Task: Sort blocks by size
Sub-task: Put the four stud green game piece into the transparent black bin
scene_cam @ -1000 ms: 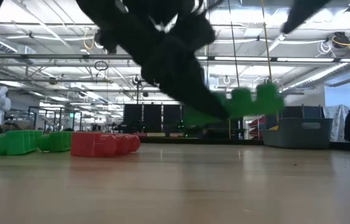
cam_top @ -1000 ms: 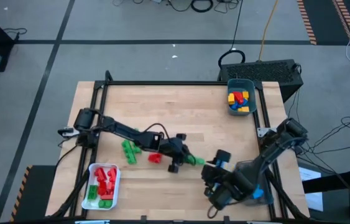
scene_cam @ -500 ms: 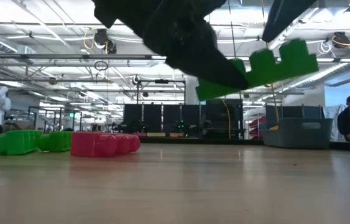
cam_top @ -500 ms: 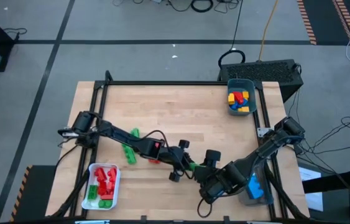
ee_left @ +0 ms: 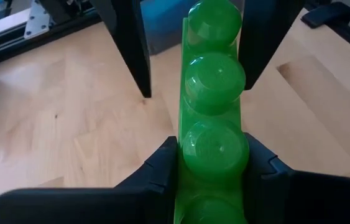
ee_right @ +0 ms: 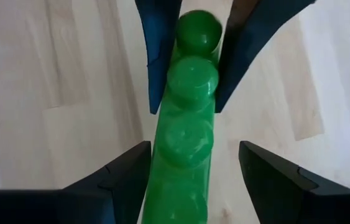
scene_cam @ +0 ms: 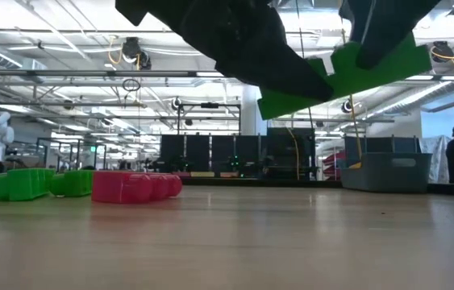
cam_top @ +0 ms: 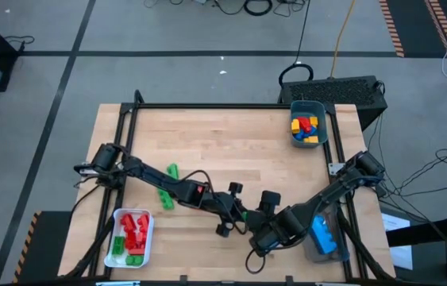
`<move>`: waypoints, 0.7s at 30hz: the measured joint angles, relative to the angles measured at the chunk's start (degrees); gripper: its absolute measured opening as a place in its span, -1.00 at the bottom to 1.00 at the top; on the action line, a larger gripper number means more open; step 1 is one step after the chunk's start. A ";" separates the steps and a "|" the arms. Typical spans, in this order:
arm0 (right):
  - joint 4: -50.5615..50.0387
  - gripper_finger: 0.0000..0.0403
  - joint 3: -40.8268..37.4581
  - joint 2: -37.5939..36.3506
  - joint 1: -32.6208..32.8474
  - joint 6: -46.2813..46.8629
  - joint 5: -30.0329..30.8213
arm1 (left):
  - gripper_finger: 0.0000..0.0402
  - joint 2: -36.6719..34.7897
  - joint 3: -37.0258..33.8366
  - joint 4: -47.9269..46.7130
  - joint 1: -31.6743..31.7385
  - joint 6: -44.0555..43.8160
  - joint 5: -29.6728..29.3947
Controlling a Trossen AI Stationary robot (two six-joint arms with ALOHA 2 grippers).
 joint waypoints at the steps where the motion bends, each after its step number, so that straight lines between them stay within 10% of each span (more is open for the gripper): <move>1: 0.07 0.13 0.00 0.00 -0.07 -0.07 -0.96 | -0.61 0.00 0.00 0.15 0.00 0.02 -0.18; 14: -0.59 -0.42 -0.01 0.00 0.01 4.51 -1.88 | -0.57 -0.02 0.00 1.70 0.02 -2.78 -0.56; 21: -8.05 -0.42 0.07 -0.05 2.51 18.88 0.50 | -0.14 -2.35 0.02 -1.48 0.28 -5.29 -2.86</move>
